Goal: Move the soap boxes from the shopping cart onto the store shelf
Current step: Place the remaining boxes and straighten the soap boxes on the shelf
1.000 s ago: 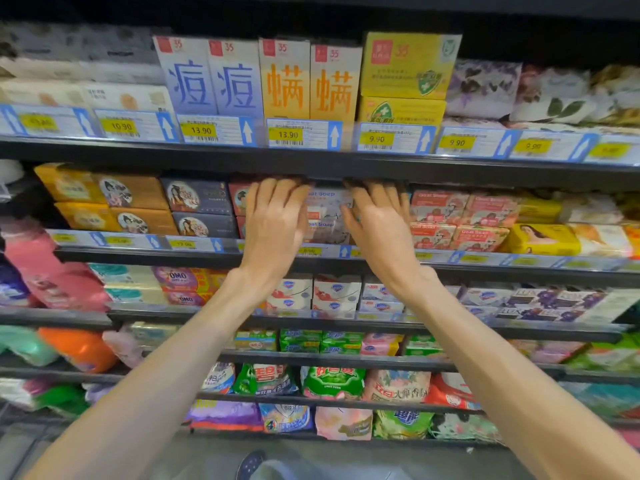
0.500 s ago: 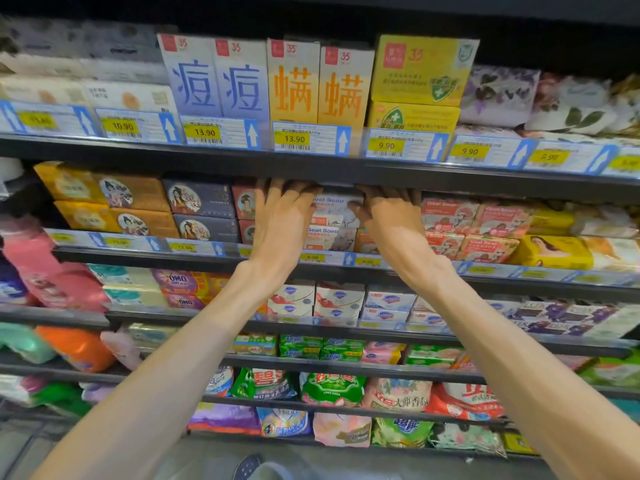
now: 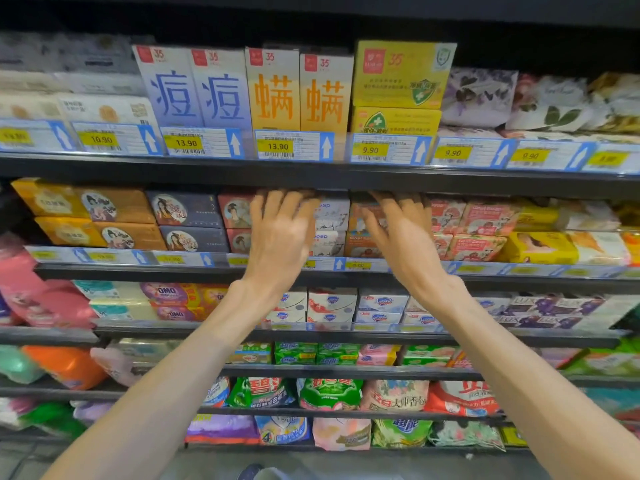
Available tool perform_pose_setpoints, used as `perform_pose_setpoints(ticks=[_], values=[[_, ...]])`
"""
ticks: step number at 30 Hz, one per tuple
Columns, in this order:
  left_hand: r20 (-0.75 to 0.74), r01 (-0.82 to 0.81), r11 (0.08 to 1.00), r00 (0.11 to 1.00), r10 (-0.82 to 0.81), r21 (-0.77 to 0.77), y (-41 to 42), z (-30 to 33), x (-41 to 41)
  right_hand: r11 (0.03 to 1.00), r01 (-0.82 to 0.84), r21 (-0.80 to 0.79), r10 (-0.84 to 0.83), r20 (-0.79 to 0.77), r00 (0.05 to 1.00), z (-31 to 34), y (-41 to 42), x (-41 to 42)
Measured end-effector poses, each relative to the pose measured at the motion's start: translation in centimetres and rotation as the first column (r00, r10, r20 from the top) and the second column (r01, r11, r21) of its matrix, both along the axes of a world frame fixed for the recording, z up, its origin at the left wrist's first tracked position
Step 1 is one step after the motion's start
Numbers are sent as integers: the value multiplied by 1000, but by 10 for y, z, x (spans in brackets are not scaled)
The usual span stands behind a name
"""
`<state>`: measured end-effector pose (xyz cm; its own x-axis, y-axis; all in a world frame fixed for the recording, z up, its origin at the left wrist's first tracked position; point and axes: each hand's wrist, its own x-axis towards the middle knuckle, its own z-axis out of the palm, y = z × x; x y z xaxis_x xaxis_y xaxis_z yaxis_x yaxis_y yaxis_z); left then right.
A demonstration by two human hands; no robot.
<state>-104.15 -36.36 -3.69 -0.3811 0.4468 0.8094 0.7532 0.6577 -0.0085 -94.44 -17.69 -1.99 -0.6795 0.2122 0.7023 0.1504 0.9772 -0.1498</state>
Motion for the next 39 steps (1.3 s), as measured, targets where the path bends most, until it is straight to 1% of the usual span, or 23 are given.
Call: perform_pose_setpoints(ticks=[2, 4, 10, 15, 22, 25, 31, 33, 37, 39], values=[[-8, 111, 994, 994, -111, -13, 13, -4, 14, 1000, 26, 17, -26, 0, 1000, -11, 11, 12], [21, 165, 986, 986, -164, -24, 29, -5, 24, 996, 84, 13, -84, 22, 996, -19, 21, 18], [192, 96, 991, 978, -77, -90, 63, 9, 23, 970, 243, -22, -244, -12, 970, -17, 42, 15], [351, 78, 993, 935, -41, -92, 66, 14, 15, 967, 251, -47, -247, 73, 966, -10, 46, 6], [395, 61, 991, 919, -10, -116, 65, 22, 17, 980, 196, -17, -196, 22, 980, -9, 47, 10], [379, 67, 990, 925, -17, -120, 66, 21, 17, 978, 207, -25, -206, 54, 977, -8, 48, 9], [338, 53, 992, 941, -13, -111, 67, 18, 17, 978, 205, -44, -203, 59, 977, -11, 50, 7], [300, 48, 993, 954, -15, -106, 66, 15, 17, 975, 221, -38, -218, 61, 974, -12, 51, 7], [162, 38, 996, 986, -26, -75, 64, 3, 24, 968, 239, 73, -240, 7, 971, -19, 51, 16], [117, 89, 992, 990, -78, -89, 65, -4, 33, 971, 228, 67, -228, -5, 974, -24, 50, 27]])
